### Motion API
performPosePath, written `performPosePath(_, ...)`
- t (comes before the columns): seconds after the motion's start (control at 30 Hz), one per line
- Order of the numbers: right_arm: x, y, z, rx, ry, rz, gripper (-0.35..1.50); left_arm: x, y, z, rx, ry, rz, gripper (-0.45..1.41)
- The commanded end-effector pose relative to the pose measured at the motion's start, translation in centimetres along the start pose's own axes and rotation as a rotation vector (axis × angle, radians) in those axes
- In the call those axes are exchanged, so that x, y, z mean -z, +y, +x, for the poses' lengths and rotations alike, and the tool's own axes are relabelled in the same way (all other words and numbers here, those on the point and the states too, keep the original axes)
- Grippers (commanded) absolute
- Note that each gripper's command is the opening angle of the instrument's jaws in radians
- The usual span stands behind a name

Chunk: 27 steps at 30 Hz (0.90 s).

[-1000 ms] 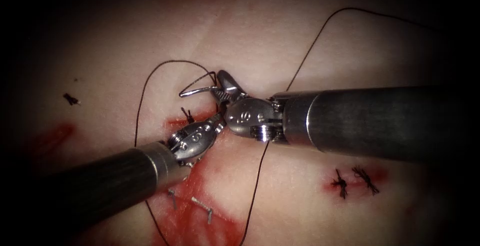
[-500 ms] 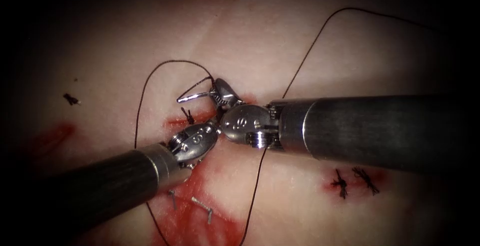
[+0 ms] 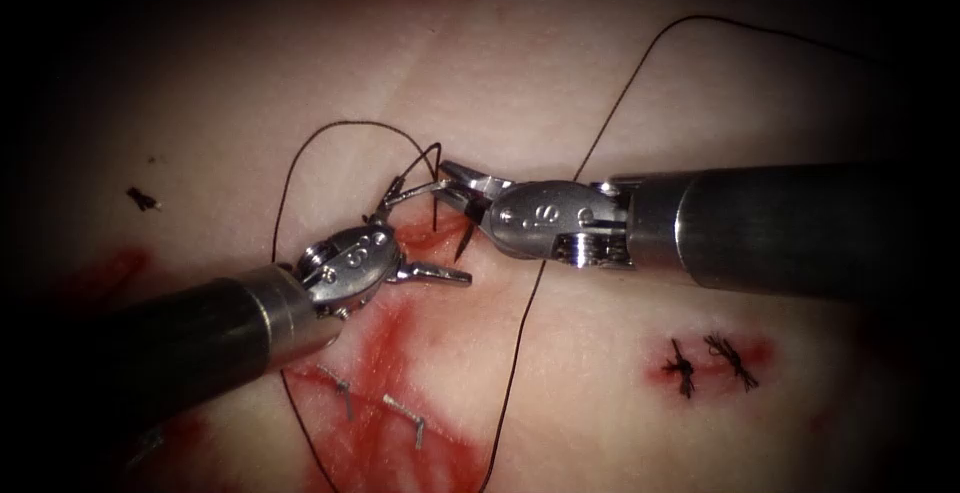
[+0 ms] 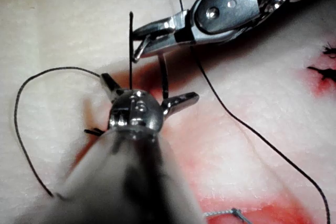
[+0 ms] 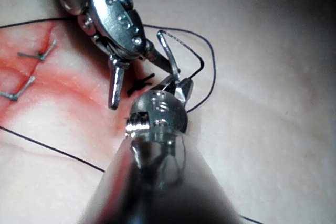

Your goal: Wound Closure

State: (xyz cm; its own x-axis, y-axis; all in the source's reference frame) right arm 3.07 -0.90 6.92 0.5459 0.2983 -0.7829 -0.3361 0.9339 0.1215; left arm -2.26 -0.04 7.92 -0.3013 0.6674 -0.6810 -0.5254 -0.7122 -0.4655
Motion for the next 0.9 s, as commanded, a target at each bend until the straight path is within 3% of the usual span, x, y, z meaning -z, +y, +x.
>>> performPosePath(0.03, -0.06, 0.13, -0.15, -0.017, 0.036, 0.068, -0.35, -0.06, -0.01, -0.04, -0.01, -0.01, -0.029, 1.26)
performPosePath(0.17, -0.04, 0.3, -0.22, -0.034, 0.082, 0.101, -0.35, -0.05, 0.0, -0.07, -0.023, -0.039, -0.066, 1.21)
performPosePath(0.2, -0.05, 0.4, -0.26, -0.041, 0.132, 0.108, -0.35, -0.06, 0.03, -0.1, -0.04, -0.057, -0.106, 1.2)
performPosePath(0.37, -0.12, 0.51, -0.33, -0.088, 0.172, 0.17, -0.35, -0.08, 0.11, -0.18, -0.053, -0.083, -0.173, 1.11)
performPosePath(0.47, -0.19, 0.57, -0.38, -0.114, 0.226, 0.249, -0.35, -0.09, 0.14, -0.23, -0.054, -0.093, -0.218, 0.91)
performPosePath(0.63, -0.29, 0.65, -0.47, -0.159, 0.313, 0.363, -0.35, -0.07, 0.06, -0.25, -0.038, -0.097, -0.3, 0.36)
performPosePath(0.77, -0.35, 0.73, -0.58, -0.193, 0.335, 0.394, -0.35, -0.06, -0.03, -0.24, -0.044, -0.128, -0.292, 0.26)
performPosePath(0.9, -0.39, 0.74, -0.65, -0.235, 0.35, 0.394, -0.35, -0.06, -0.11, -0.24, -0.054, -0.16, -0.281, -0.05)
